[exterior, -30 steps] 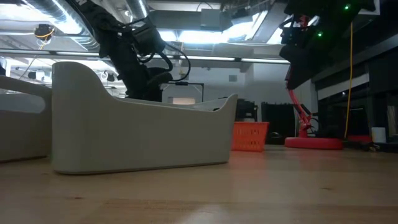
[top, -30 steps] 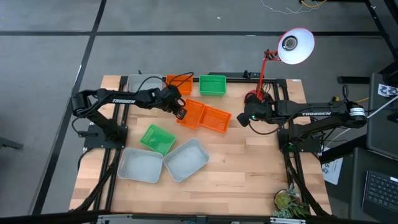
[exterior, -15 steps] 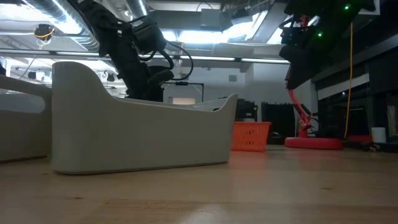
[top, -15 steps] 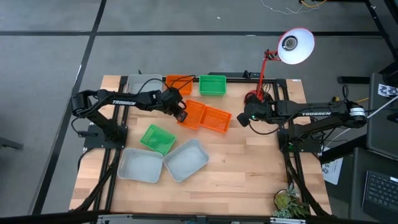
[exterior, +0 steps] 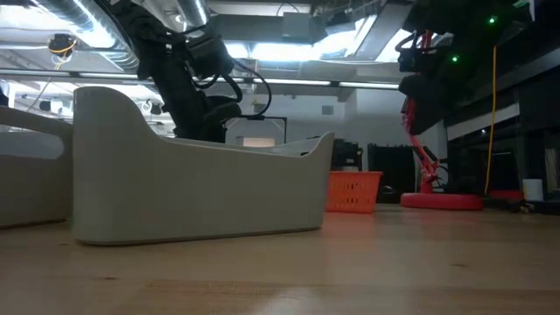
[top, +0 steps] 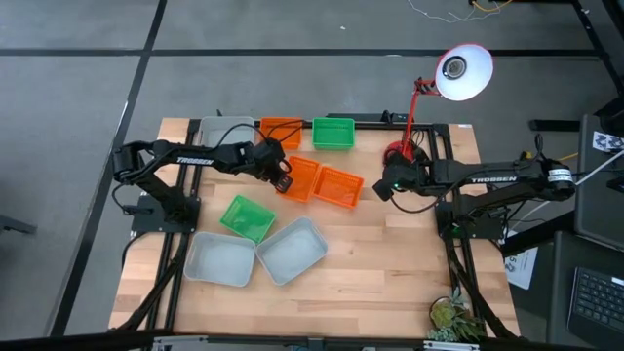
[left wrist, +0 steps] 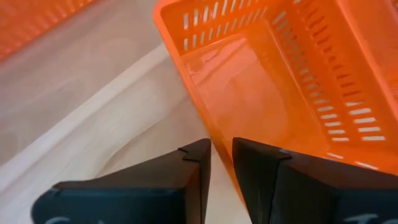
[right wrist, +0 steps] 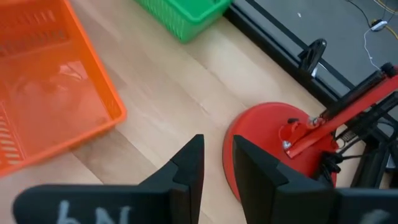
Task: Stack baskets by color
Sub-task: Stack the left orange bin on the top orange bin
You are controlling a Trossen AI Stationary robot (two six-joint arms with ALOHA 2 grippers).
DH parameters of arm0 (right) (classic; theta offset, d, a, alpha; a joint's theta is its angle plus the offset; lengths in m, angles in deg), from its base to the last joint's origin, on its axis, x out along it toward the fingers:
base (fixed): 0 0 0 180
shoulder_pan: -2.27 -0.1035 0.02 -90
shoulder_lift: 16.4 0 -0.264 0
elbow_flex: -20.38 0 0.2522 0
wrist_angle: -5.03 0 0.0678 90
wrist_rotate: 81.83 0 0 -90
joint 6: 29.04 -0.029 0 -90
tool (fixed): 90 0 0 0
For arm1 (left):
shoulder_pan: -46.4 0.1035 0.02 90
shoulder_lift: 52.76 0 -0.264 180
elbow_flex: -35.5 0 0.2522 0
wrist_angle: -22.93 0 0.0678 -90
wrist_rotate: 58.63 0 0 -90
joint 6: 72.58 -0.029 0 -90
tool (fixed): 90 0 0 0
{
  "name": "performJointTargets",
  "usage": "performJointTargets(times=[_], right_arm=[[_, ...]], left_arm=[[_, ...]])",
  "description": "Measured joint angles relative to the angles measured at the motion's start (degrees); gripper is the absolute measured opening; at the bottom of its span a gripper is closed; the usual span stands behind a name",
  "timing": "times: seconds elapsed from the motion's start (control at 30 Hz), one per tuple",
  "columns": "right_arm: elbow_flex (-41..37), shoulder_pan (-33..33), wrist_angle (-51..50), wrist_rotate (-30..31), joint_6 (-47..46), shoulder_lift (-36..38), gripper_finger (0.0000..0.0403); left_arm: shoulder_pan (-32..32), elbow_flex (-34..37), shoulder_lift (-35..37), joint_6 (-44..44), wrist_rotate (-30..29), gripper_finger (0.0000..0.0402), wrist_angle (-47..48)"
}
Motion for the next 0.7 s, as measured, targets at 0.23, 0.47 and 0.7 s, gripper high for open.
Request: performJointTargets(times=[0.23,0.47,0.7], right_arm=[[0.00,0.18,2.87,-0.07,1.64,0.00,0.0084],[0.00,0.18,3.42,-0.07,1.84,0.00,0.0084],[0.00,0.18,3.43,-0.11,1.84,0.00,0.0084]], left_arm=[[-0.07,0.00,-0.02,-0.02,-0.42,0.0057,0.64],[-0.83,0.00,-0.03,0.02,-0.54,0.0057,0.70],[-1.79,0.00,-4.19,0.00,-3.11,0.0057,-0.12]])
